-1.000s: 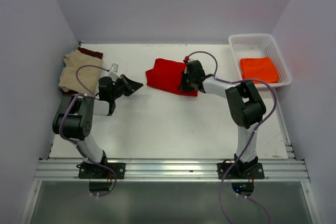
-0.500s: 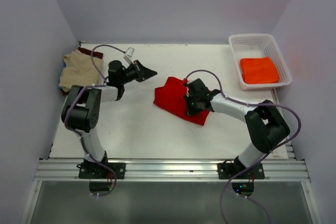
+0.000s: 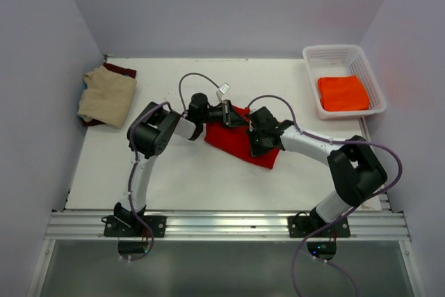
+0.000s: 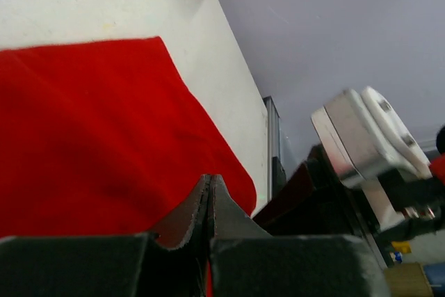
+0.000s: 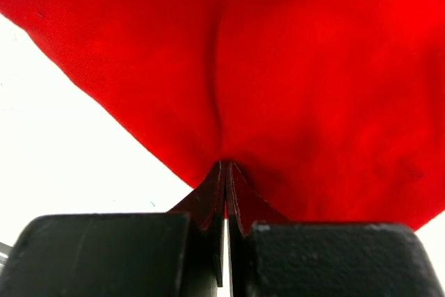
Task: Fold and stack the t-shirts
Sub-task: Fold the long partially folded tshirt into a neat square
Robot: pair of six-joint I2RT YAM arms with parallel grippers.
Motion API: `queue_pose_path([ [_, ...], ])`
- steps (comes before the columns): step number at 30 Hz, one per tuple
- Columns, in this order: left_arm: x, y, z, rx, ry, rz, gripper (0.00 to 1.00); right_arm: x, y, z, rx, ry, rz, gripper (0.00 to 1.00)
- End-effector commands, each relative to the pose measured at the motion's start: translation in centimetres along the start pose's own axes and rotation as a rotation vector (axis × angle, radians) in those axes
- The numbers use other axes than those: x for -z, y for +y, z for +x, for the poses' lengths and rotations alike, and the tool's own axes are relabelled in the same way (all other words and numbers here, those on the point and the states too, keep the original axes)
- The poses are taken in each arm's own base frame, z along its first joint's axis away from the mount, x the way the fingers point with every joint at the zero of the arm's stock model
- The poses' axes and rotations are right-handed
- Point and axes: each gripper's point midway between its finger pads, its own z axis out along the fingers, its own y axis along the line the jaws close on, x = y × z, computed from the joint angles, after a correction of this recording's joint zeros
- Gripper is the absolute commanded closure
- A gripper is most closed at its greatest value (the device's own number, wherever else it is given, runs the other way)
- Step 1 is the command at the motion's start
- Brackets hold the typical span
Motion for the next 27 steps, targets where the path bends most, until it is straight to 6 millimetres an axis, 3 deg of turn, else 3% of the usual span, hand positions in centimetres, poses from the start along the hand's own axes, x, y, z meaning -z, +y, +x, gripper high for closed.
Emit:
queue_pose_path([
  [1, 1.9, -3.8, -0.1, -0.114, -0.02, 0.078, 1.0, 0.4, -0.5, -0.9, 0.003, -0.015, 0.03, 1.0],
  [3, 3.3, -3.7, 1.8, -0.089, 0.001, 0.019, 1.0, 0.5, -0.3, -1.1, -0.003, -0.018, 0.029, 1.0],
  [5, 4.3, -2.2, 3.4, -0.101, 0.01, -0.072, 1.0, 0.5, -0.7, -1.3, -0.01, -0.026, 0.05, 1.0],
  [6, 4.9, -2.5, 3.7, -0.119, 0.009, -0.091, 1.0, 0.6, -0.7, -1.6, -0.015, -0.03, 0.052, 1.0],
  [10, 7.8, 0.9, 8.7, -0.054, 0.045, -0.237, 1.0, 0.9, -0.9, -2.1, -0.027, -0.047, 0.068, 1.0],
  [11, 8.0, 0.8, 9.0, -0.058, 0.026, -0.231, 1.0, 0.9, -1.1, -2.1, -0.032, -0.052, 0.081, 1.0],
  [12, 9.1, 1.2, 11.1, -0.009, 0.034, -0.248, 1.0, 0.9, -1.3, -2.2, -0.043, -0.051, 0.089, 1.0],
  [14, 9.5, 0.8, 12.2, 0.02, 0.012, -0.238, 1.0, 0.8, -1.6, -2.2, -0.056, -0.046, 0.095, 1.0],
  [15, 10.3, 1.2, 14.1, 0.058, 0.019, -0.262, 1.0, 0.7, -1.5, -2.3, -0.06, -0.045, 0.096, 1.0],
  [21, 11.9, 1.4, 20.0, 0.146, 0.021, -0.341, 1.0, 1.4, -1.3, -3.4, -0.067, -0.067, 0.095, 1.0],
  [24, 12.4, 1.5, 21.4, 0.148, 0.016, -0.373, 1.0, 3.2, -0.1, -5.3, -0.063, -0.144, 0.037, 1.0],
  [27, 12.6, 1.3, 21.5, 0.137, 0.005, -0.387, 1.0, 5.0, 2.5, -6.4, -0.055, -0.195, -0.103, 1.0],
])
